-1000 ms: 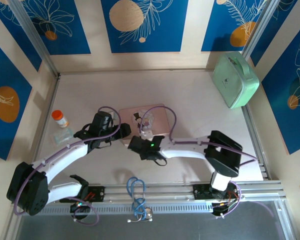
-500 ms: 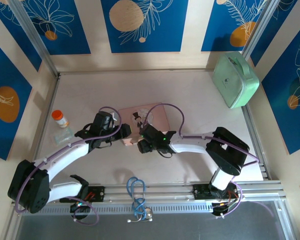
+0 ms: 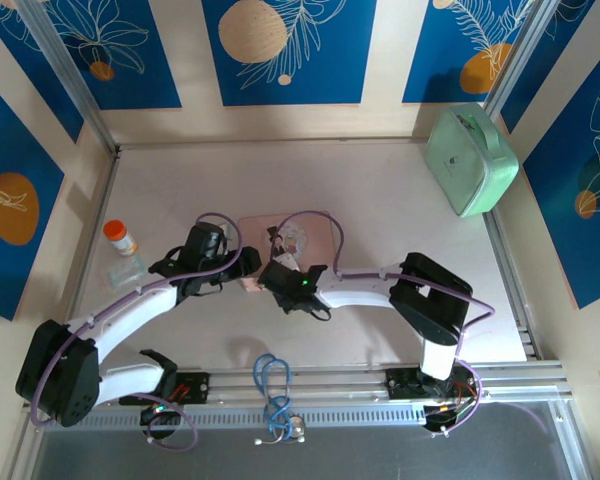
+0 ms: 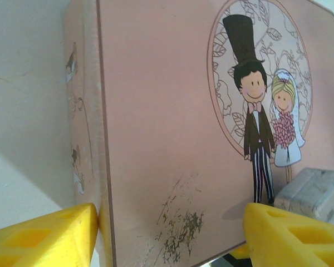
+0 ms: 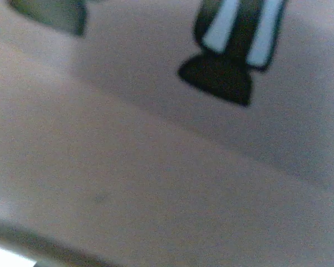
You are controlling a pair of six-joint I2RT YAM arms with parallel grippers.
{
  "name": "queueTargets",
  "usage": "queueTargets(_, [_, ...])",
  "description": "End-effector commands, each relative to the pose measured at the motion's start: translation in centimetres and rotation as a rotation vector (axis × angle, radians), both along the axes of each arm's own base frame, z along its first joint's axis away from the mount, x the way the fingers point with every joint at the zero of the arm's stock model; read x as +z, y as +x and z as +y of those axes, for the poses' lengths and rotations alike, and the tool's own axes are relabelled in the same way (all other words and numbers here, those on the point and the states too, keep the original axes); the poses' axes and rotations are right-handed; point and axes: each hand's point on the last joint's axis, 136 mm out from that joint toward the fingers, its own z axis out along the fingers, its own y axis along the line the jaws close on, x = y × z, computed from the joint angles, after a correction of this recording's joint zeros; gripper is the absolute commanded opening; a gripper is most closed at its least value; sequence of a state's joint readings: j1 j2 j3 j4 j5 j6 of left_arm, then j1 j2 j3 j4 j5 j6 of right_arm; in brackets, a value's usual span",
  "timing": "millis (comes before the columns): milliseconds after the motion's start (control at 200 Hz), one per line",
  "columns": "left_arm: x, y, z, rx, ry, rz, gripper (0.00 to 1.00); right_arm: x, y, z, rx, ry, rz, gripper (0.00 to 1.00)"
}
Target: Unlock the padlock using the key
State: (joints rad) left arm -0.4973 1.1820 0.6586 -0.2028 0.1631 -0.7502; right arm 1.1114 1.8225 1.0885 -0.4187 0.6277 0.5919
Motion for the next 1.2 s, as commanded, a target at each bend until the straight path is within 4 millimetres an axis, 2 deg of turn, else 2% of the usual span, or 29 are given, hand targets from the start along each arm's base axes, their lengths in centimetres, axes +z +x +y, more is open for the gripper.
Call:
queueTargets(0, [0.0, -0.1, -0.2, -0.022, 0.001, 0.008, 0.69, 1.1, 0.4, -2.6, -0.142, -0.207, -0.078, 0.16])
queueTargets(85, [0.0, 0.0, -0.2, -0.022, 0.003, 0.005, 0.69, 1.3, 0.2, -3.6, -0.192, -0.340, -0.092, 0.18])
queueTargets(155, [-0.1, 0.0, -0.3, -0.023, 0.000, 0.008, 0.69, 1.6, 0.1, -3.5, -0.198, -0.401, -0.112, 0.33])
queueTargets(230, [-0.2, 0.0, -0.5, -0.024, -0.014, 0.012, 0.69, 1.9, -0.2, -2.0, -0.155, -0.391, -0.130, 0.47])
queueTargets(295, [-0.4, -0.1, -0.6, -0.023, -0.022, 0.020, 0.69, 2.0, -0.8, -0.3, -0.099, -0.335, -0.126, 0.53])
queueTargets(390, [-0.5, -0.1, -0.5, -0.024, -0.020, 0.019, 0.69, 2.3, -1.5, 1.8, -0.041, -0.165, -0.093, 0.61])
queueTargets(475, [-0.5, -0.2, -0.4, -0.022, -0.016, 0.017, 0.69, 3.1, -1.8, 2.5, -0.016, 0.012, -0.062, 0.69])
queueTargets(535, [-0.5, -0.2, -0.4, -0.021, -0.016, 0.014, 0.69, 3.7, -1.9, 2.4, -0.006, 0.119, -0.042, 0.70])
queueTargets(730, [-0.7, -0.1, -0.4, -0.018, -0.015, 0.017, 0.69, 6.4, -1.9, 1.4, 0.014, 0.402, -0.019, 0.64])
queueTargets(765, [-0.8, 0.0, -0.4, -0.017, -0.016, 0.019, 0.69, 6.6, -1.8, 1.0, 0.009, 0.434, -0.011, 0.60])
queueTargets(830, [-0.7, 0.0, -0.4, -0.016, -0.018, 0.017, 0.69, 6.6, -1.7, -0.1, -0.024, 0.458, -0.002, 0.44])
queueTargets(920, [-0.7, 0.0, -0.5, -0.015, -0.021, 0.015, 0.69, 5.6, -1.2, -1.7, -0.085, 0.434, 0.020, 0.22])
queueTargets(995, [-0.8, 0.1, -0.4, -0.014, -0.017, 0.014, 0.69, 4.3, -1.0, -2.3, -0.116, 0.392, 0.055, 0.12])
queueTargets(1195, [-1.0, 0.2, -0.7, -0.023, -0.026, 0.025, 0.67, 1.7, -0.8, -2.2, -0.168, 0.284, 0.108, 0.04])
